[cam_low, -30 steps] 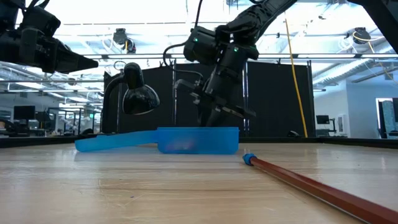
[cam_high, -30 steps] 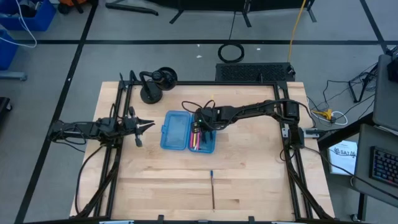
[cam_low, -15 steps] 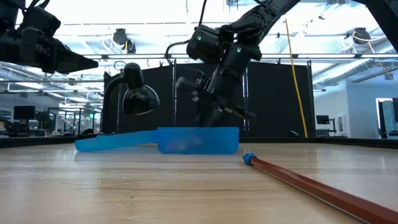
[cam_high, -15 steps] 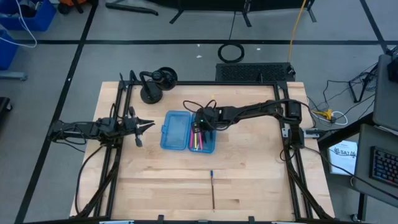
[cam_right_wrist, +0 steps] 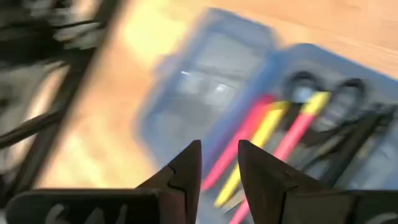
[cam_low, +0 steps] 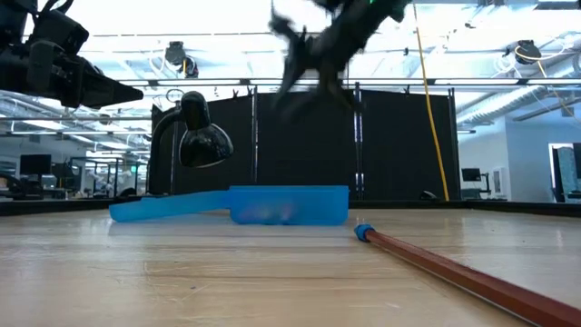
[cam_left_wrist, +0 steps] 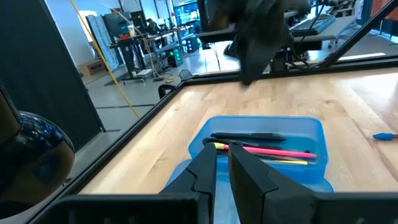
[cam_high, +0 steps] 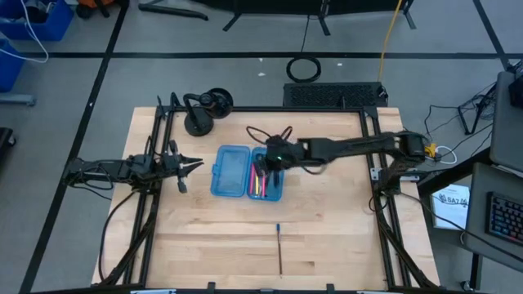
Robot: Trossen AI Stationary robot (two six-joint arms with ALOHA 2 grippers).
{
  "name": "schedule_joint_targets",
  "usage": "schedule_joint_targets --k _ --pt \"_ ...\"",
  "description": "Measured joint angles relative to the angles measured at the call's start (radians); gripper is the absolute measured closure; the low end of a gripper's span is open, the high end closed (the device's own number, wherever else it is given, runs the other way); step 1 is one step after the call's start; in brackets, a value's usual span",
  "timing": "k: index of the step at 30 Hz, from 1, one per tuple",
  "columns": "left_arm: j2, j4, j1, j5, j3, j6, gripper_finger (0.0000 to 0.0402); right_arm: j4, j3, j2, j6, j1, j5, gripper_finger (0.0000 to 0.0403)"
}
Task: Pick & place school supplies into a supply box
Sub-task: Put the brown pencil into the blue supply box
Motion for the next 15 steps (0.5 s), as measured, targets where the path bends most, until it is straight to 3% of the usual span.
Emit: schedule_joint_targets --k 4,7,9,15 --pt "0.000 0.001 0.000 0.000 0.000 0.000 0.0355 0.015 0.001 -0.113 -0.074 0.108 0.013 0.0304" --pt "0.000 0.002 0.000 0.000 0.000 -0.010 0.0355 0.012 0.002 -0.159 -0.064 0.231 0.145 0.0314" --pt "0.000 0.006 0.000 0.000 0.000 -0.024 0.0355 0.019 0.002 -0.164 -0.029 0.314 0.207 0.0327" --pt "0.000 0.001 0.000 0.000 0.000 -0.027 0.0355 0.189 0.002 -0.133 0.006 0.513 0.260 0.0385"
